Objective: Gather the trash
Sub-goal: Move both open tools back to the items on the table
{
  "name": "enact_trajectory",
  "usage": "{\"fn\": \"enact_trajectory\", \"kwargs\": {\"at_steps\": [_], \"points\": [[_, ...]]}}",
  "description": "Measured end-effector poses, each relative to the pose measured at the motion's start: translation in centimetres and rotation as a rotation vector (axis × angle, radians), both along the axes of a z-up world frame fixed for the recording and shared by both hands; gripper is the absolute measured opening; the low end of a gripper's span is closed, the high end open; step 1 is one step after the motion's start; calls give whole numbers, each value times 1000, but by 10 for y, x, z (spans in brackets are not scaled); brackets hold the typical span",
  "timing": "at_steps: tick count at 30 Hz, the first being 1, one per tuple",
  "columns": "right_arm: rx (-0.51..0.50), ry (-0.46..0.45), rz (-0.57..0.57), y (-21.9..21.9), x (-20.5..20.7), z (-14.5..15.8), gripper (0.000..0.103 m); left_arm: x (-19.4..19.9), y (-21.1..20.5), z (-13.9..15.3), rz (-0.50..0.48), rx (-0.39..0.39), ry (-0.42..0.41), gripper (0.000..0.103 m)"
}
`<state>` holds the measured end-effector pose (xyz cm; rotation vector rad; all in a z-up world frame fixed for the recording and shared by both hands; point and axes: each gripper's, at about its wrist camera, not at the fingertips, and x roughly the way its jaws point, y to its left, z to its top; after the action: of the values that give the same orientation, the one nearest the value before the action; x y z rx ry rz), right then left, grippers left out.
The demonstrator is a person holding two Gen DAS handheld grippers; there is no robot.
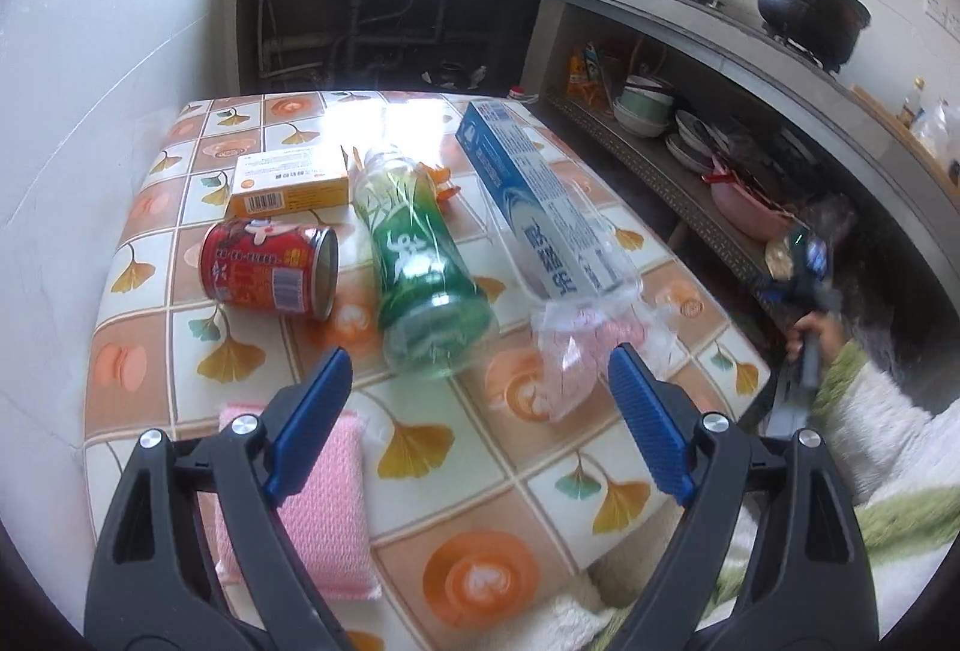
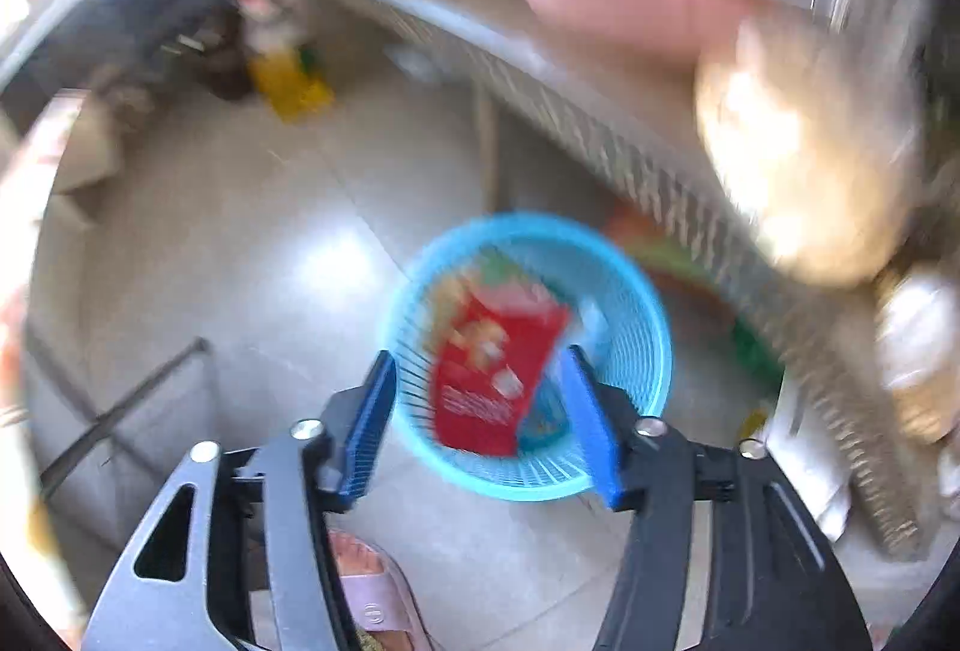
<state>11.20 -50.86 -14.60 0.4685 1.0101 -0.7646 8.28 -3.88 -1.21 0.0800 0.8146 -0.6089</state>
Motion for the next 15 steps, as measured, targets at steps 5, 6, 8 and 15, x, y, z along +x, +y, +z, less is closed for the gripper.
{"fn": "enact_trajectory", "kwargs": {"at_steps": [5,6,8,15], "points": [[58,-216,305,83,4,89,74,-24,16,-13,-6,-17,21,84],[119,-267,378,101,8,99,74,-26,18,-15,-4,-25,27,84],[268,-349,514,132,19,112,75,-32,22,-22,4,-38,43,84],[448,-366,750,217,79,100,75,-34,24,-39,63,73,-4,84]]}}
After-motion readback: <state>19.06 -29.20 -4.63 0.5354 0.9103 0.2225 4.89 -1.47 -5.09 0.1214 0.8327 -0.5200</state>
